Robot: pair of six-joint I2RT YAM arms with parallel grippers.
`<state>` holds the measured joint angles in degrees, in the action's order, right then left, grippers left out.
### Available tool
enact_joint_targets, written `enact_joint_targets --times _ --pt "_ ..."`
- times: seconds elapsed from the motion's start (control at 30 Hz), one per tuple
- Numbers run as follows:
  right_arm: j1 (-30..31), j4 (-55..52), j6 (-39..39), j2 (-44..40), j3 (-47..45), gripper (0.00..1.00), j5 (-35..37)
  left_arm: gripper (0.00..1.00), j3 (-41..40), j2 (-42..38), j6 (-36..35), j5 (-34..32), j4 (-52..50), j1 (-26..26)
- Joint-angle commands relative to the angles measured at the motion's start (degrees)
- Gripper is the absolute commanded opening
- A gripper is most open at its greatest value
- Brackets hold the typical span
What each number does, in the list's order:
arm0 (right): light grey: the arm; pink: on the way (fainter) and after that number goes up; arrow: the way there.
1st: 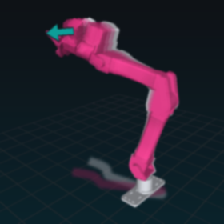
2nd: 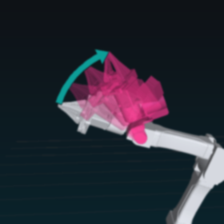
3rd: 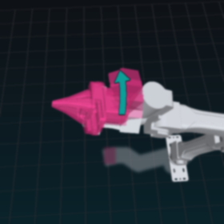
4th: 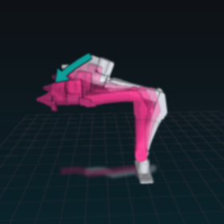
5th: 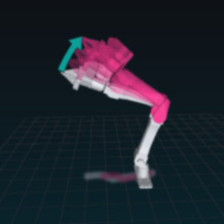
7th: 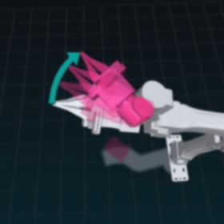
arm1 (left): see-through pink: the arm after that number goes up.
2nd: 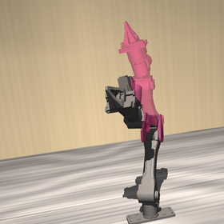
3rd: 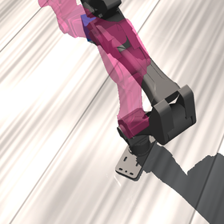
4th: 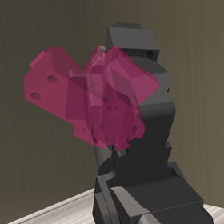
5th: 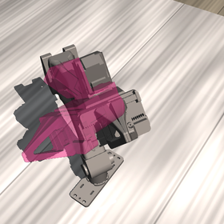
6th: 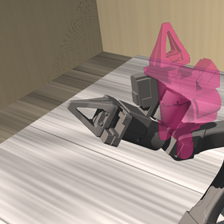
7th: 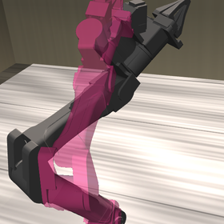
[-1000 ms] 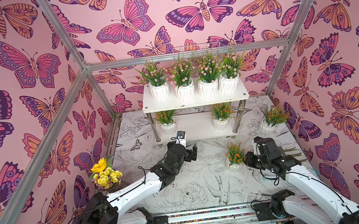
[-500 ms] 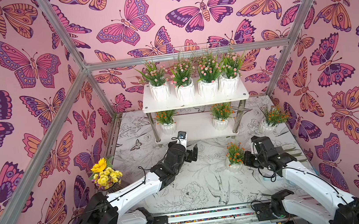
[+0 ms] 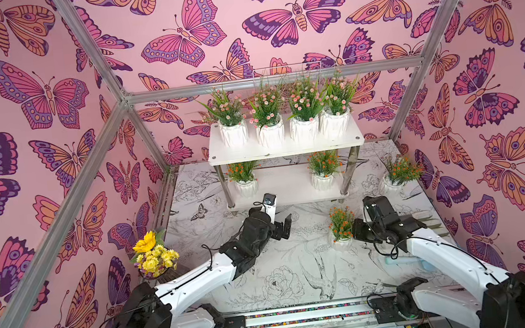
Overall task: Place the baby's breath potted plants on the rack by color
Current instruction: Pick up the baby's breath potted plant from the center of the board.
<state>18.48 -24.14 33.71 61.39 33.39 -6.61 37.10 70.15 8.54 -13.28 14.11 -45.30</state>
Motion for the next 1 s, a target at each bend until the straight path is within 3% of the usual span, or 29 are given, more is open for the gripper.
enact_joint_targets --times 0.0,0.1,0.33,0.97 --pt "0.73 -0.98 -1.01 1.67 0.93 0.14 0.85 1.00 -1.54 -1.58 -1.65 3.58 1.20 -0.05" --pt "0.77 -1.25 -1.69 1.81 1.46 0.06 0.26 1.00 -2.66 -2.44 -2.37 6.21 1.95 -0.05" --pt "0.76 -3.13 -3.51 1.02 4.57 0.00 -2.14 1.00 -5.66 -4.66 -2.40 10.88 3.16 -0.05" --pt "1.12 -2.36 -2.56 1.29 11.80 0.00 -11.55 1.00 -12.40 -1.68 -3.49 24.93 14.80 -2.18"
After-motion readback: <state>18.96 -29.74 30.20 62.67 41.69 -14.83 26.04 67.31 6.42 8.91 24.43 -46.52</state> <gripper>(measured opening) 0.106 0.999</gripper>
